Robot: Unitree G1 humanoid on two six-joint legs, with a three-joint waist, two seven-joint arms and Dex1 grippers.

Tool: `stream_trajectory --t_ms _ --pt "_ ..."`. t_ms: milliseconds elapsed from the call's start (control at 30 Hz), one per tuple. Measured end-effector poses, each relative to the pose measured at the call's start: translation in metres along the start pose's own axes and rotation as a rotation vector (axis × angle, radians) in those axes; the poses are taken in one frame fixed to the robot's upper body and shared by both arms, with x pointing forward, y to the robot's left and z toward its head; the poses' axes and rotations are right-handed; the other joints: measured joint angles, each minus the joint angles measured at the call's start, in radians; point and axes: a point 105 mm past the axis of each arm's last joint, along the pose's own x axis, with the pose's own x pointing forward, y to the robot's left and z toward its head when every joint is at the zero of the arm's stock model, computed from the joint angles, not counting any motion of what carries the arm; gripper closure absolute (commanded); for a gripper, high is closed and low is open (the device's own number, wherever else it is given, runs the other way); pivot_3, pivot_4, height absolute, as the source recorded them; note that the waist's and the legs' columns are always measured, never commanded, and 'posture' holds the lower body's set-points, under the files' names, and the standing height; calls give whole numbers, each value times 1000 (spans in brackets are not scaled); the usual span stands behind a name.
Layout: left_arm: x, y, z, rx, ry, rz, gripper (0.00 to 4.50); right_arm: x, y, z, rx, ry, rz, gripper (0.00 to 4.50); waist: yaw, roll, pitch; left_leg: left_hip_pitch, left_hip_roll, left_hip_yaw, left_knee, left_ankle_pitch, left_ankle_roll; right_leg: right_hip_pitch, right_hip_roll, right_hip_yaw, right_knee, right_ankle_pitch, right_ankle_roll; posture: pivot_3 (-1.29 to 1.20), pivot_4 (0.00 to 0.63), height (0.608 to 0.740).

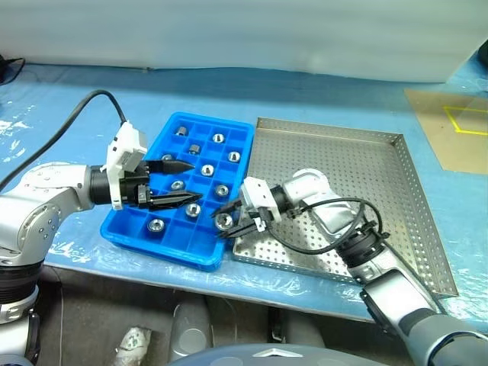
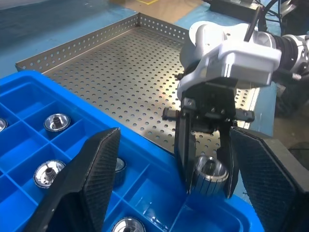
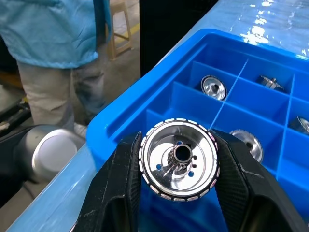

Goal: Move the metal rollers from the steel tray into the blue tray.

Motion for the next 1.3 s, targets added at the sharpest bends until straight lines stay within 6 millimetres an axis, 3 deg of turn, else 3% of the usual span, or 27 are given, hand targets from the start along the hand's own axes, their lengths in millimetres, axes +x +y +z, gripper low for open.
stream_trajectory --t_ms 100,267,500,667,833,1100,1300 --pt "1 1 2 6 -2 1 666 13 2 0 2 -16 21 2831 2 0 0 -1 0 0 0 0 0 0 0 -1 -1 0 0 301 150 740" --pt "1 2 2 5 -2 11 666 16 0 -7 15 -11 18 2831 3 0 0 -1 -1 -1 1 0 0 1 -1 -1 0 0 0 309 150 740" --pt "1 2 2 5 -3 14 666 19 -3 -6 0 -17 2 558 2 0 0 0 -1 -1 1 0 0 1 -1 -1 0 0 0 280 150 740" --pt "9 4 4 8 -30 -8 666 11 -10 -5 -62 29 -14 558 3 0 0 0 -1 -1 3 0 0 2 -1 -1 1 0 0 227 150 740" --pt "15 15 13 28 -78 -2 666 -11 -20 -10 -116 77 -94 558 -1 0 -1 4 -2 -1 4 0 0 7 -2 0 2 0 1 165 150 740" --pt "23 40 21 52 -144 34 666 -85 -45 -23 -16 172 -412 558 -11 0 -1 5 -2 -1 4 0 -1 7 -1 2 3 0 1 57 150 740" --pt "39 48 20 48 -174 19 666 -132 -43 -21 44 172 -606 558 -30 -1 -1 5 -3 0 4 0 1 7 0 3 1 0 1 -31 150 740"
